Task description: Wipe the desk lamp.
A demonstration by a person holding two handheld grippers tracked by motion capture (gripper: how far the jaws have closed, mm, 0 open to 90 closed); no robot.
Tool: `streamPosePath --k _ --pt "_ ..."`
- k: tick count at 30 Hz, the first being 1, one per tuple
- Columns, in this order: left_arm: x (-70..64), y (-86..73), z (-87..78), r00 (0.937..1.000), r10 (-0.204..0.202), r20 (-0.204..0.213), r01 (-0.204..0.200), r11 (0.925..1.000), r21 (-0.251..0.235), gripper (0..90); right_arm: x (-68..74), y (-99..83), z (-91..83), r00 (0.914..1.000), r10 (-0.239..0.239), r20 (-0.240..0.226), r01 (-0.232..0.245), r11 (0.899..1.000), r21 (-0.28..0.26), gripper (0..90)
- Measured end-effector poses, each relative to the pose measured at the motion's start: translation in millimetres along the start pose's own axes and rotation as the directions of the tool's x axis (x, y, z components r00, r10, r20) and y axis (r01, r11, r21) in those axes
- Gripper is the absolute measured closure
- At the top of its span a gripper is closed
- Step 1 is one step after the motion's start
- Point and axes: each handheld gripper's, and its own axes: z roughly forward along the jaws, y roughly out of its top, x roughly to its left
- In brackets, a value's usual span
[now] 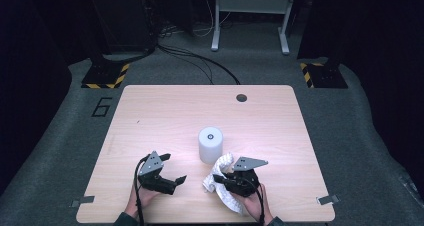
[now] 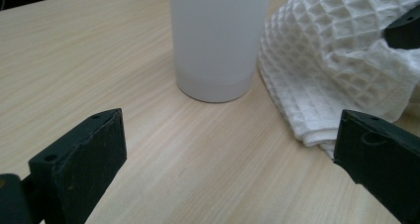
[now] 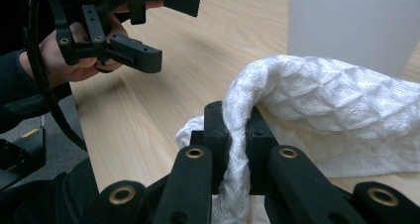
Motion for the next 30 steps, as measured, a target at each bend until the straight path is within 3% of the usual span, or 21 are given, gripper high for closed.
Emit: streamPosePath --k 5,9,11,13,14,15,16,19,20,25,26,27,30 --pt "-1.6 -4.4 2.1 0.9999 -0.003 -0.01 0.003 1.0 -0.002 0.0 -0.2 3.9 13.8 0.9993 -0.03 -0.021 0.031 0.999 0.027 82.4" --pt "-3.6 -2.3 3.0 1.0 0.0 0.002 0.0 1.0 0.008 0.0 1.7 6.5 21.6 0.9984 -0.046 -0.034 0.048 0.997 0.065 62.4" --pt "-6.9 -1.3 3.8 0.9996 -0.018 0.02 0.018 0.9997 0.016 0.0 1.6 7.0 20.2 0.9981 -0.043 -0.045 0.047 0.996 0.078 51.1" --pt "-8.3 -0.2 5.5 0.9998 0.007 0.017 -0.007 0.9997 0.023 0.0 1.5 7.0 16.1 0.998 -0.04 -0.048 0.044 0.996 0.078 43.7" --pt "-11.6 -0.7 7.4 0.9998 -0.012 0.018 0.012 0.9998 0.013 0.0 1.2 7.0 13.9 0.9974 -0.045 -0.055 0.05 0.996 0.079 40.3" --pt "-11.2 0.4 7.2 0.9997 0.007 0.023 -0.007 0.9996 0.027 0.0 1.0 6.9 11.3 0.9977 -0.047 -0.049 0.051 0.996 0.078 37.7" --pt "-14.2 0.1 9.5 0.9997 -0.012 0.019 0.012 0.9998 0.014 0.0 0.5 6.9 8.2 0.9977 -0.047 -0.048 0.051 0.996 0.078 35.7" --pt "-18.0 2.7 9.8 0.9993 -0.015 0.033 0.014 0.9997 0.02 0.0 -3.1 6.2 -3.5 0.9985 -0.043 -0.035 0.045 0.997 0.056 28.1" --pt "-18.6 4.0 9.5 0.9994 0.006 0.033 -0.006 0.9998 0.017 0.0 -4.9 5.4 -8.6 0.9991 -0.037 -0.022 0.038 0.998 0.048 25.4" --pt "-28.9 9.8 13.9 0.9977 0.001 0.068 -0.004 0.9988 0.049 0.0 -23.2 -2.6 -34.4 0.9971 0.02 0.073 -0.02 1.0 0.005 14.7" --pt "-31.1 10.6 16.0 0.9974 -0.005 0.071 0.001 0.9986 0.053 0.0 -32.8 -7.9 -42.6 0.9917 0.037 0.123 -0.038 0.999 -0.001 13.6" --pt "-33.1 11.4 18.3 0.9972 -0.008 0.075 0.005 0.9988 0.05 0.0 -32.8 -7.9 -42.6 0.9917 0.037 0.123 -0.038 0.999 -0.001 13.6" --pt "-37.9 14.4 24.6 0.9967 -0.002 0.081 -0.003 0.9986 0.053 0.0 -47.0 -16.7 -50.9 0.9782 0.061 0.199 -0.062 0.998 -0.001 10.8"
